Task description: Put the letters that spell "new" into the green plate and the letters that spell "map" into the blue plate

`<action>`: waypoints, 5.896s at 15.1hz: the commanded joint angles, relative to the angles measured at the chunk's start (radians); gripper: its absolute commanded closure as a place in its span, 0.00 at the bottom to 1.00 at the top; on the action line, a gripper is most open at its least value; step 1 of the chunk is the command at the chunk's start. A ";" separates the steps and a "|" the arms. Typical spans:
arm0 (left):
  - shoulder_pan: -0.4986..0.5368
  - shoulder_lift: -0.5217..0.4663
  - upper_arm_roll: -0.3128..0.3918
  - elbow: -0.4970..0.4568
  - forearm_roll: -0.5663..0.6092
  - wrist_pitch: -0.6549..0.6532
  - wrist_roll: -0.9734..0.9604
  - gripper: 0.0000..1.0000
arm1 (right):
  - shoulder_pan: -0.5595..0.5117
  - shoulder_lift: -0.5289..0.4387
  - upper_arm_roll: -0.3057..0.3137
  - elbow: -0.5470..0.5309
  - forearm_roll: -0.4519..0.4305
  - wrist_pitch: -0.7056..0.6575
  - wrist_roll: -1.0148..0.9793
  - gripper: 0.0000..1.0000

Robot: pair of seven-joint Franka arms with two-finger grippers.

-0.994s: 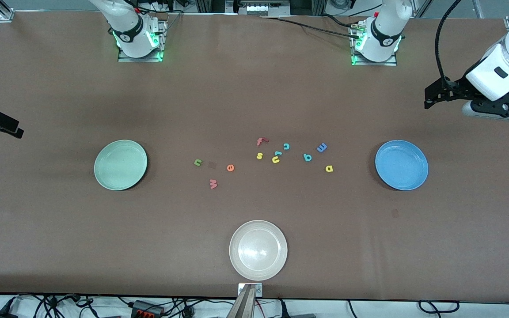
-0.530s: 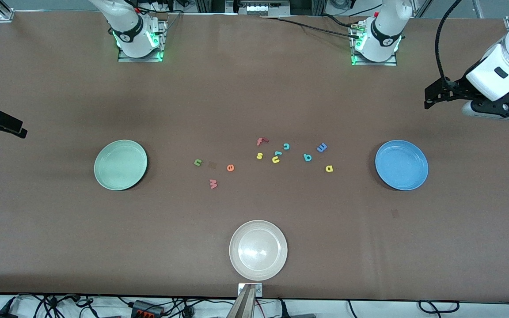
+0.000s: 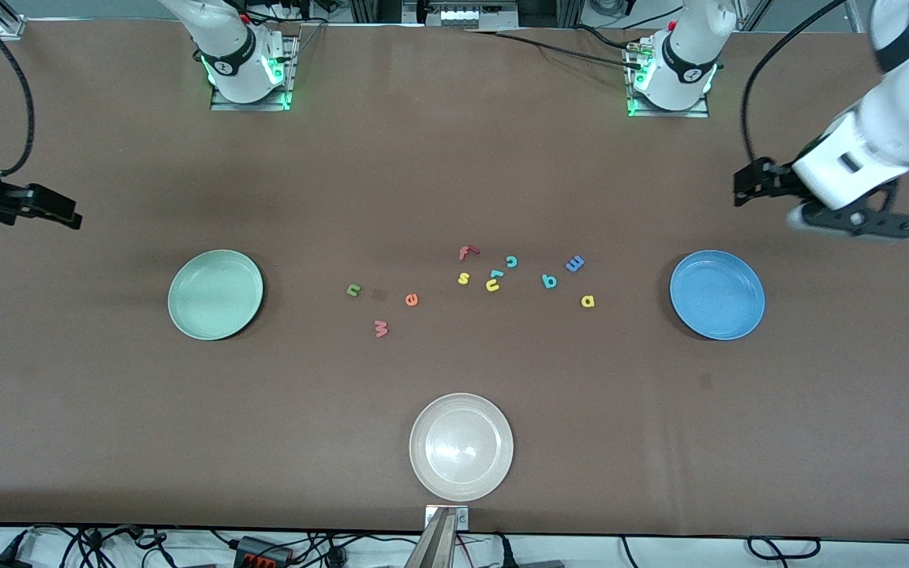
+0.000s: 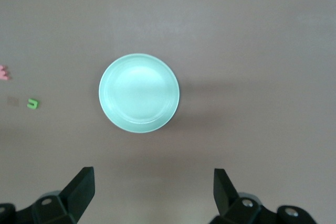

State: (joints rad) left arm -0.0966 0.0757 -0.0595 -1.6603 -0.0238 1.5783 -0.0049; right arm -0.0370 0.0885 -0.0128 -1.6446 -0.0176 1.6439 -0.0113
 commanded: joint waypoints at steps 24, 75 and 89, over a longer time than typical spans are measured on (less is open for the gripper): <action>-0.230 0.538 0.001 -0.185 -0.008 0.743 -0.311 0.29 | 0.428 0.467 0.051 -0.084 0.024 0.384 -0.418 0.00; -0.107 0.616 -0.260 -0.070 0.091 0.666 -0.732 0.17 | 0.304 0.389 -0.006 -0.096 -0.015 0.323 -0.427 0.89; -0.104 0.607 -0.258 -0.104 0.093 0.658 -0.725 0.91 | 0.118 0.456 -0.016 -0.261 -0.015 0.557 -0.426 0.64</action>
State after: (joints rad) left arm -0.2103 0.7011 -0.3163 -1.7586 0.0606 2.2429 -0.7285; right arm 0.1023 0.5446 -0.0409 -1.8916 -0.0236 2.1726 -0.4398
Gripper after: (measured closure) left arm 0.722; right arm 0.731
